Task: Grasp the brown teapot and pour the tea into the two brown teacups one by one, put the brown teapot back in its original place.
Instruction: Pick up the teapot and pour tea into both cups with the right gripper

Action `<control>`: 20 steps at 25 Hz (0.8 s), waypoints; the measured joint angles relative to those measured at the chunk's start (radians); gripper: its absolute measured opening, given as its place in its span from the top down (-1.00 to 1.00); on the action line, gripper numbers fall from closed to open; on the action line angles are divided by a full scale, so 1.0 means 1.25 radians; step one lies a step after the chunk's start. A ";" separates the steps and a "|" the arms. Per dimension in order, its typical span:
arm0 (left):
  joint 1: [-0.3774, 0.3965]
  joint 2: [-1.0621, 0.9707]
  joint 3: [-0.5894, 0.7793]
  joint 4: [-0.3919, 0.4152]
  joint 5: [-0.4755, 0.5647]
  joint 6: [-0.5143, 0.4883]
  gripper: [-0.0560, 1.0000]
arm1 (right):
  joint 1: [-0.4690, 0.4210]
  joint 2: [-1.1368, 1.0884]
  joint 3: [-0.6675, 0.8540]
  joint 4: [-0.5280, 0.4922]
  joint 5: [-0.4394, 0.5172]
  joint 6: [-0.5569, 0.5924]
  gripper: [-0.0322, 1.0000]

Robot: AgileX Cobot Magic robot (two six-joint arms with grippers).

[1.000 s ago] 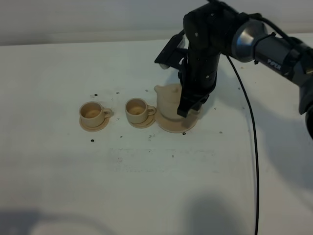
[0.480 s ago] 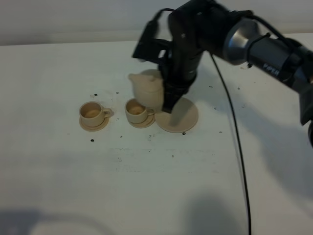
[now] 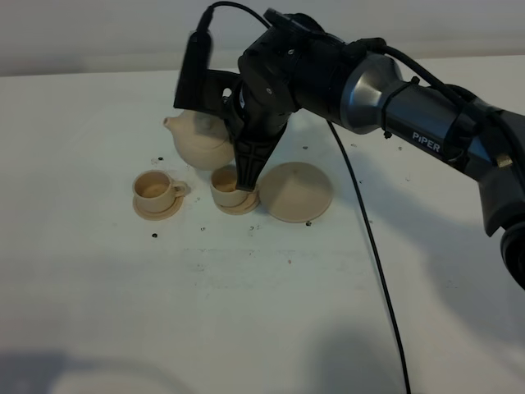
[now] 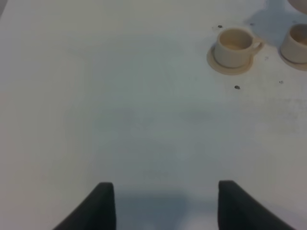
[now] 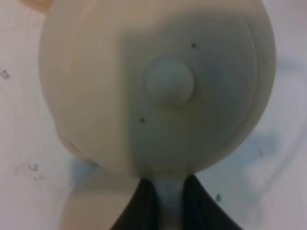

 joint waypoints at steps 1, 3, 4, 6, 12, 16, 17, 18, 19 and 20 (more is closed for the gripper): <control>0.000 0.000 0.000 0.000 0.000 0.000 -0.01 | 0.003 0.000 0.000 -0.001 -0.002 -0.012 0.70; 0.000 0.000 0.000 0.000 0.000 0.000 -0.01 | 0.005 0.000 0.000 -0.004 -0.004 -0.033 0.70; 0.000 0.000 0.000 0.000 0.000 0.000 -0.01 | 0.007 0.000 0.000 -0.006 -0.008 -0.048 0.70; 0.000 0.000 0.000 0.000 0.000 0.000 -0.01 | 0.008 0.000 0.000 -0.008 -0.022 -0.078 0.70; 0.000 0.000 0.000 0.000 0.000 0.000 -0.01 | 0.016 0.009 0.000 -0.075 -0.083 -0.124 0.70; 0.000 0.000 0.000 0.000 0.000 0.000 -0.01 | 0.030 0.042 0.000 -0.141 -0.133 -0.124 0.70; 0.000 0.000 0.000 0.000 0.000 0.000 -0.01 | 0.033 0.052 0.001 -0.157 -0.144 -0.124 0.70; 0.000 0.000 0.000 0.000 0.000 0.000 -0.01 | 0.037 0.059 0.003 -0.172 -0.159 -0.122 0.70; 0.000 0.000 0.000 0.000 0.000 0.000 -0.01 | 0.039 0.065 0.004 -0.185 -0.170 -0.118 0.70; 0.000 0.000 0.000 0.000 0.000 0.000 -0.01 | 0.040 0.070 0.004 -0.195 -0.179 -0.116 0.70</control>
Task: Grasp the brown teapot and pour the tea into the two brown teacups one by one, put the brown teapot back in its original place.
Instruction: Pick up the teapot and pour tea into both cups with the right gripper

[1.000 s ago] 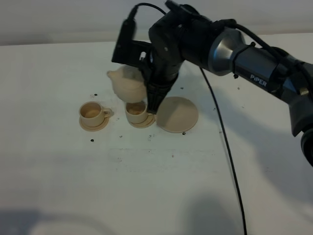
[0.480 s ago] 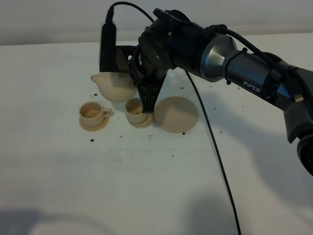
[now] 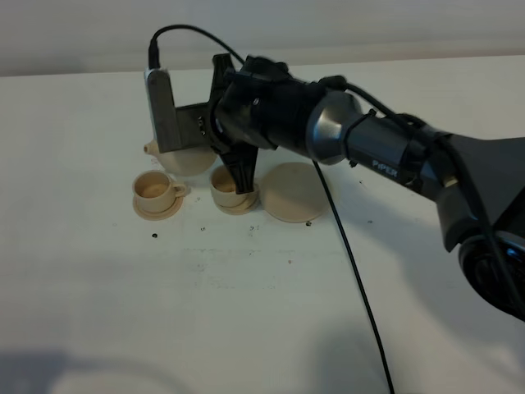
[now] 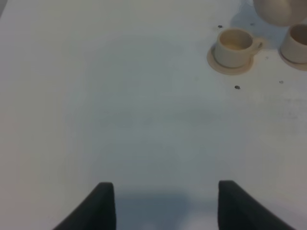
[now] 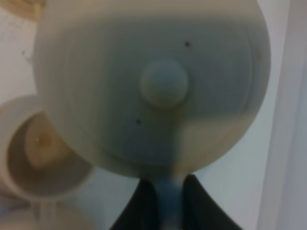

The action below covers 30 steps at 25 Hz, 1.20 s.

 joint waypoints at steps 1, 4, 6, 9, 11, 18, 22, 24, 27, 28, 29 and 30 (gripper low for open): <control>0.000 0.000 0.000 0.000 0.000 0.000 -0.01 | 0.001 0.002 0.000 -0.011 -0.012 0.001 0.70; 0.000 0.000 0.000 0.000 0.000 -0.001 -0.01 | 0.001 0.008 0.000 -0.049 -0.035 0.002 0.70; 0.000 0.000 0.000 0.000 0.000 -0.001 -0.01 | 0.001 0.016 0.000 -0.081 -0.041 0.003 0.70; 0.000 0.000 0.000 0.000 0.000 -0.001 -0.01 | 0.001 0.031 0.000 -0.121 -0.045 0.004 0.70; 0.000 0.000 0.000 0.000 0.000 -0.001 -0.01 | 0.001 0.039 0.000 -0.137 -0.052 0.005 0.70; 0.000 0.000 0.000 0.000 0.000 -0.001 -0.01 | 0.001 0.047 0.000 -0.201 -0.086 0.004 0.70; 0.000 0.000 0.000 0.000 0.000 -0.001 -0.01 | 0.000 0.047 0.000 -0.222 -0.091 0.004 0.70; 0.000 0.000 0.000 0.000 0.000 -0.001 -0.01 | 0.000 0.047 0.000 -0.237 -0.097 0.005 0.70; 0.000 0.000 0.000 0.000 0.000 -0.001 -0.01 | 0.000 0.050 0.000 -0.244 -0.106 0.005 0.71; 0.000 0.000 0.000 0.000 0.000 -0.001 -0.01 | 0.000 0.052 0.000 -0.250 -0.108 0.005 0.71; 0.000 0.000 0.000 0.000 0.000 -0.001 -0.01 | 0.000 0.057 0.000 -0.254 -0.112 0.005 0.71; 0.000 0.000 0.000 0.000 0.000 -0.001 -0.01 | 0.000 0.061 0.000 -0.257 -0.112 0.005 0.71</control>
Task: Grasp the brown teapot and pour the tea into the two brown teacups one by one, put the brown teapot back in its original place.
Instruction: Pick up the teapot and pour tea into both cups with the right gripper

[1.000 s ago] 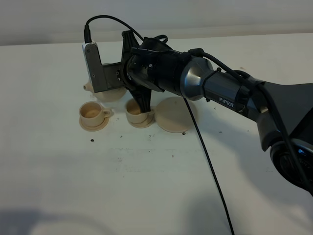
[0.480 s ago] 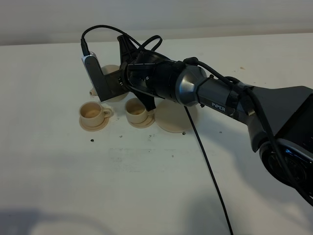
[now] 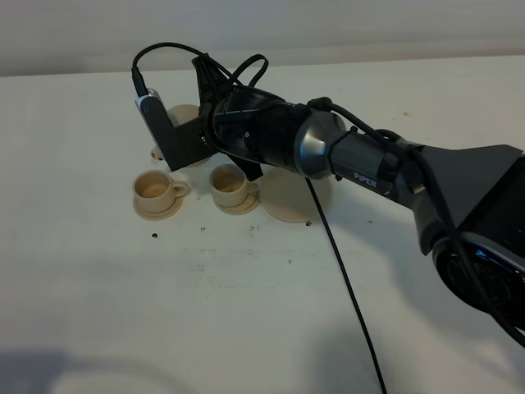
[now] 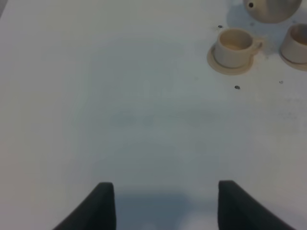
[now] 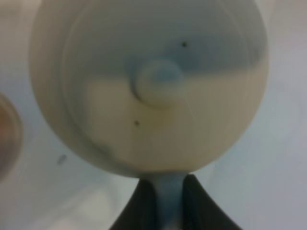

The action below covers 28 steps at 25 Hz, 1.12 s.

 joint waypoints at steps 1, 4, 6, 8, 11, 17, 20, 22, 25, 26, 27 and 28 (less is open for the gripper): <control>0.000 0.000 0.000 0.000 0.000 0.000 -0.01 | 0.000 0.003 0.000 -0.002 -0.001 0.000 0.71; 0.000 0.000 0.000 0.000 0.000 0.001 -0.01 | 0.000 0.009 0.000 -0.009 -0.004 0.000 0.71; 0.000 0.000 0.000 0.000 0.000 0.001 -0.01 | 0.000 0.009 0.000 -0.020 -0.008 -0.001 0.70; 0.000 0.000 0.000 0.000 0.000 0.001 -0.01 | 0.000 0.009 0.000 -0.038 -0.012 -0.001 0.70; 0.000 0.000 0.000 0.000 0.000 0.001 -0.01 | 0.000 0.014 0.000 -0.065 -0.016 -0.001 0.70; 0.000 0.000 0.000 0.000 0.000 0.001 -0.01 | 0.000 0.029 0.001 -0.091 -0.035 -0.001 0.71; 0.000 0.000 0.000 0.000 0.000 0.001 -0.01 | 0.004 0.030 0.001 -0.110 -0.040 -0.001 0.71; 0.000 0.000 0.000 0.000 0.000 0.001 -0.01 | 0.009 0.030 0.001 -0.130 -0.041 -0.001 0.71; 0.000 0.000 0.000 0.000 0.000 0.001 -0.01 | 0.015 0.030 0.001 -0.146 -0.042 -0.001 0.70; 0.000 0.000 0.000 0.000 0.000 0.001 -0.01 | 0.015 0.030 0.001 -0.150 -0.044 -0.001 0.70; 0.000 0.000 0.000 0.000 0.000 0.001 -0.01 | 0.016 0.030 0.001 -0.152 -0.047 -0.001 0.70; 0.000 0.000 0.000 0.000 0.000 0.001 -0.01 | 0.016 0.030 0.001 -0.156 -0.048 -0.001 0.70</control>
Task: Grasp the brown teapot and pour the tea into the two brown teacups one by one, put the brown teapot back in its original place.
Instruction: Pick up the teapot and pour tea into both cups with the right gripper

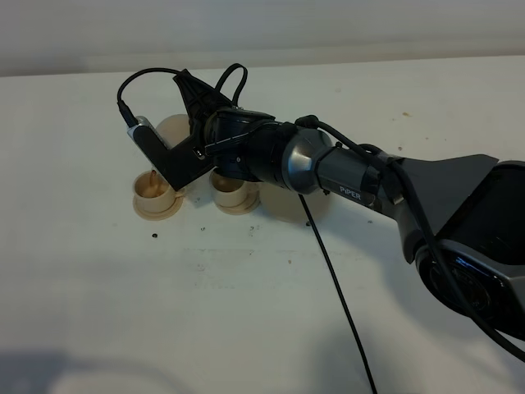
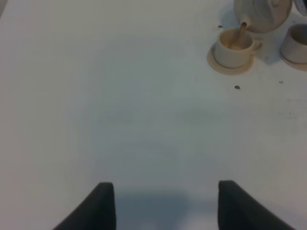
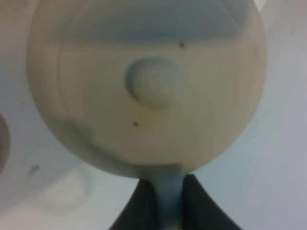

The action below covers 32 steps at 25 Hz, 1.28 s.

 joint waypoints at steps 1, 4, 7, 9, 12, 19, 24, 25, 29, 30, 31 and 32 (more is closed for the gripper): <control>0.000 0.000 0.000 0.000 0.000 0.000 -0.01 | 0.000 0.000 0.000 -0.006 0.000 -0.001 0.70; 0.000 0.000 0.000 0.000 0.000 0.000 -0.01 | 0.000 0.000 0.000 -0.030 0.000 -0.001 0.70; 0.000 0.000 0.000 0.000 0.000 0.000 -0.01 | 0.000 0.000 0.000 -0.049 -0.003 -0.003 0.70; 0.000 0.000 0.000 0.000 0.000 0.000 -0.01 | 0.000 0.000 0.000 -0.063 -0.007 -0.003 0.70; 0.000 0.000 0.000 0.000 0.000 0.000 -0.01 | 0.000 0.000 0.000 -0.075 -0.008 -0.003 0.70; 0.000 0.000 0.000 0.000 0.000 -0.001 -0.01 | 0.000 0.000 0.000 -0.113 -0.009 -0.003 0.70; 0.000 0.000 0.000 0.000 0.000 -0.001 -0.01 | 0.002 0.000 0.000 -0.144 -0.010 -0.003 0.71; 0.000 0.000 0.000 0.000 0.000 -0.001 -0.01 | 0.003 0.000 0.000 -0.153 -0.010 -0.003 0.71; 0.000 0.000 0.000 0.000 0.000 -0.001 -0.01 | 0.009 0.000 0.000 -0.181 -0.010 -0.003 0.71; 0.000 0.000 0.000 0.000 0.000 -0.001 -0.01 | 0.011 0.000 0.000 -0.190 -0.012 -0.003 0.71; 0.000 0.000 0.000 0.000 0.000 -0.001 -0.01 | 0.013 0.000 0.000 -0.197 -0.012 -0.004 0.71; 0.000 0.000 0.000 0.000 0.000 -0.001 -0.01 | 0.014 0.000 0.000 -0.200 -0.013 -0.004 0.71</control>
